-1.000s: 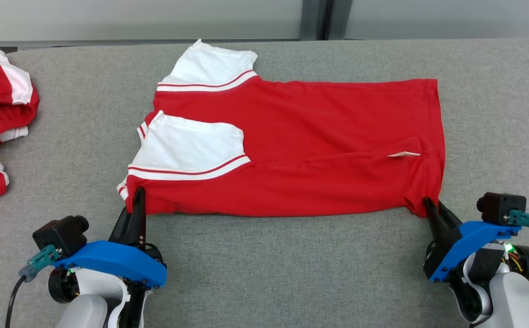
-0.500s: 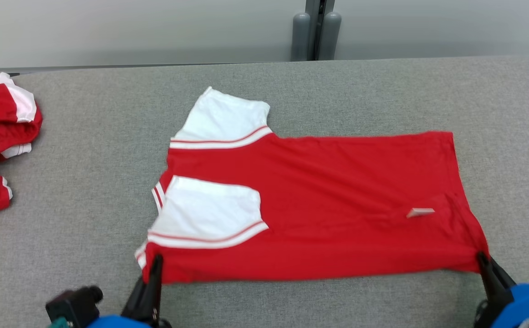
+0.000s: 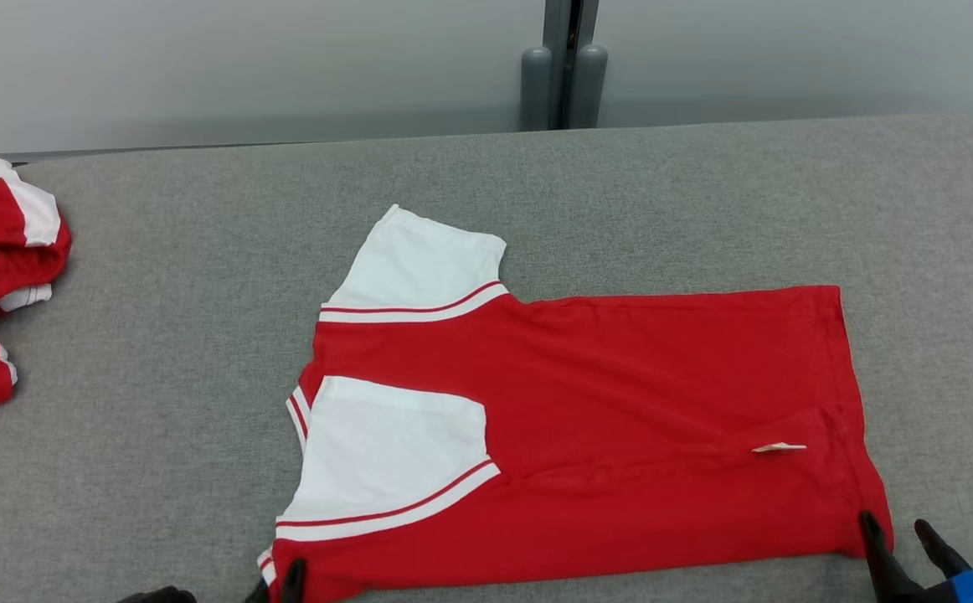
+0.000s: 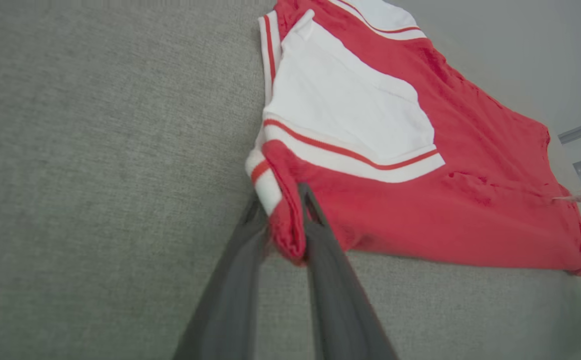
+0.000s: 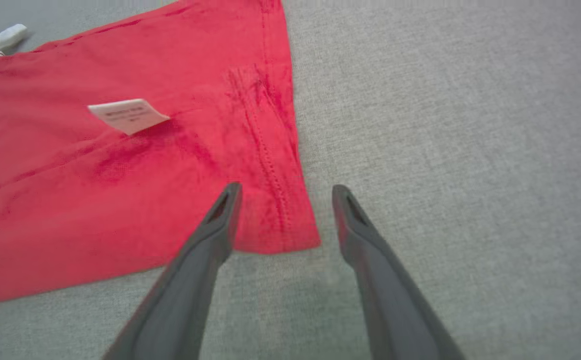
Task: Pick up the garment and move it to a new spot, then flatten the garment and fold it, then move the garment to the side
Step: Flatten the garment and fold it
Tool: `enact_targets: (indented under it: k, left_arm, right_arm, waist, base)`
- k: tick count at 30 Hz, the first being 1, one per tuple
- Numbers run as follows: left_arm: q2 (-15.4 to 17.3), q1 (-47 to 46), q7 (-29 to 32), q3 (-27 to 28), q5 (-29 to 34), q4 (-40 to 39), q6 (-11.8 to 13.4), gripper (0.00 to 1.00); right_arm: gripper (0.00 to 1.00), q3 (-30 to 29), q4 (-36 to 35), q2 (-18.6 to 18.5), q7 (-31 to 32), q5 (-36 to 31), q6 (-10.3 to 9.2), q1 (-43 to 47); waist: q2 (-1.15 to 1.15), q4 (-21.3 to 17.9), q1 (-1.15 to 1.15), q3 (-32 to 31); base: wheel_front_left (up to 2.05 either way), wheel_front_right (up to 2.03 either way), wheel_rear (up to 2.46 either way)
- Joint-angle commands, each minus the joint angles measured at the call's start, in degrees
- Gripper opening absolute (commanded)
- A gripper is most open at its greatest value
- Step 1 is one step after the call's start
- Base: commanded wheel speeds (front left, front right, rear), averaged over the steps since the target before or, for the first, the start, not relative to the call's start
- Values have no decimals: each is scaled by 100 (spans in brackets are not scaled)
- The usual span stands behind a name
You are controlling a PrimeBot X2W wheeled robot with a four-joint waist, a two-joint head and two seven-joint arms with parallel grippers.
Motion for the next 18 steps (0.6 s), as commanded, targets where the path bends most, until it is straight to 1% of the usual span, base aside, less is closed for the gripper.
enact_targets:
  k: [1,3,6,9,11,13,14,16,18]
  left_arm:
    - [101,-129,-15,50,69,3,-14,100]
    - [219,-287,-62,146,173,-43,-3,100]
    - [480,-596,-76,272,431,-228,45,100]
    - [819,-1154,124,381,726,-526,95,100]
    - [1004,-1647,343,369,886,-657,35,100]
    - [1217,-2241,573,361,1044,-659,-68,100]
    - [1271,-2565,682,348,1082,-618,-142,100]
    - [1393,-3211,913,307,1153,-467,-312,100]
    - [1448,-3862,1157,236,1133,-225,-541,100]
  right_arm:
    - [100,-17,-19,-17,-48,-12,1,-84]
    - [100,-68,-99,-18,-108,-51,1,-146]
    - [100,-185,-314,-17,-158,-171,1,-309]
    - [100,-188,-573,-15,-147,-317,1,-589]
    - [100,-103,-705,-14,-87,-409,1,-827]
    - [100,4,-814,-15,-39,-555,1,-1106]
    - [100,81,-849,-14,-10,-601,1,-1250]
    - [100,263,-860,-14,30,-623,1,-1553]
    - [100,442,-843,-15,67,-663,1,-1837]
  waist:
    - [0,-12,0,-21]
    - [0,-29,0,-48]
    - [0,-70,0,-84]
    - [0,-147,0,-73]
    - [0,-210,0,-22]
    - [0,-278,0,74]
    - [0,-316,0,138]
    - [0,-417,0,300]
    - [0,-528,0,487]
  base:
    - [0,0,0]
    - [0,0,0]
    - [0,0,0]
    - [0,0,0]
    - [0,0,0]
    - [0,0,0]
    - [0,0,0]
    - [0,0,0]
    - [0,0,0]
